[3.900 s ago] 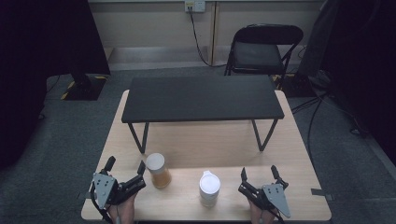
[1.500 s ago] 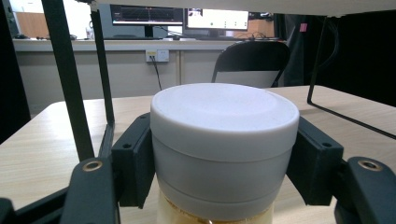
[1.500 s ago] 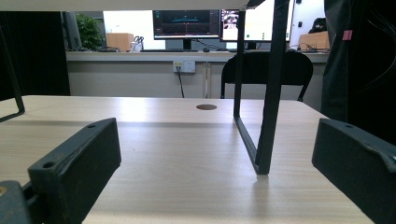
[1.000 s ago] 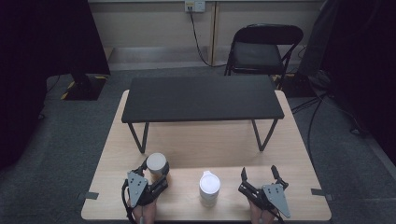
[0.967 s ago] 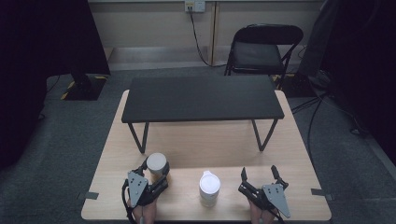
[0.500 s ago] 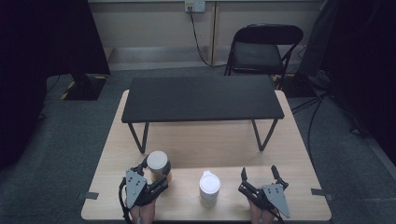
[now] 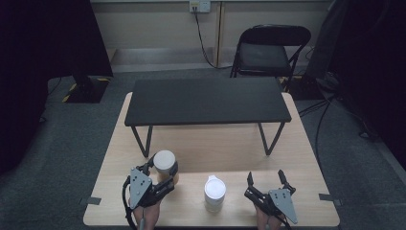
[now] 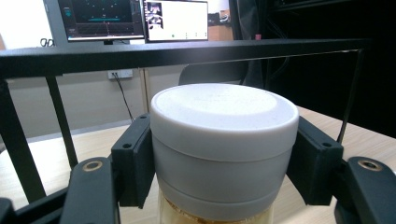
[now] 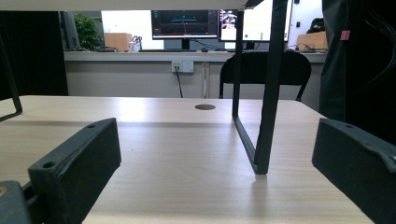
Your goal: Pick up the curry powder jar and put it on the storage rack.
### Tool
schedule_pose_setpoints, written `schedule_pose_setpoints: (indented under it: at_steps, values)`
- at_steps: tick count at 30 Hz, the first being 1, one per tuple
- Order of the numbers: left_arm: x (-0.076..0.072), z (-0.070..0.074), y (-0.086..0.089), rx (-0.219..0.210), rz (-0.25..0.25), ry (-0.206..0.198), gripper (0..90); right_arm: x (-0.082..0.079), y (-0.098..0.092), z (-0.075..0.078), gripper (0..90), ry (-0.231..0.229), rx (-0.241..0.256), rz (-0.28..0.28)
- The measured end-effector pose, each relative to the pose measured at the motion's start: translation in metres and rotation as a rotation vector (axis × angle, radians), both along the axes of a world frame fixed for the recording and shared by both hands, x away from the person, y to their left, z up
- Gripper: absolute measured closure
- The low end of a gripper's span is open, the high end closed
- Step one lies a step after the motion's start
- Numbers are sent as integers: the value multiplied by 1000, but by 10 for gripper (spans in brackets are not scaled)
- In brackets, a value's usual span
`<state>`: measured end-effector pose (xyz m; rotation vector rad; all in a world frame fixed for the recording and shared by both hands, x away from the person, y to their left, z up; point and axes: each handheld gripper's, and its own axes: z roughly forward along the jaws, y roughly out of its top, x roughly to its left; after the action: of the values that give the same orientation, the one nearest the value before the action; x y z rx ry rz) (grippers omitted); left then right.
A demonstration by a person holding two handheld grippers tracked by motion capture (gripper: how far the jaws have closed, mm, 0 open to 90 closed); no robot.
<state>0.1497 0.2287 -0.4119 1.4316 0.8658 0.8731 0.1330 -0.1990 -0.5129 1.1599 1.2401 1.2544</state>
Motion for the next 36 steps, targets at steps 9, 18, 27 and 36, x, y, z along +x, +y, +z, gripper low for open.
schedule_pose_setpoints:
  at_steps: [9,18,27,36]
  values:
    - [6,15,10,30,-22,-24,337,0,0,0,0,0,0,0]
    - [16,29,16,15,-57,-39,337,0,0,0,0,0,-1,-1]
    - [31,48,11,19,-90,-60,337,0,0,0,0,1,-1,1]
    - [45,70,4,20,-99,-87,337,0,0,0,0,2,-1,2]
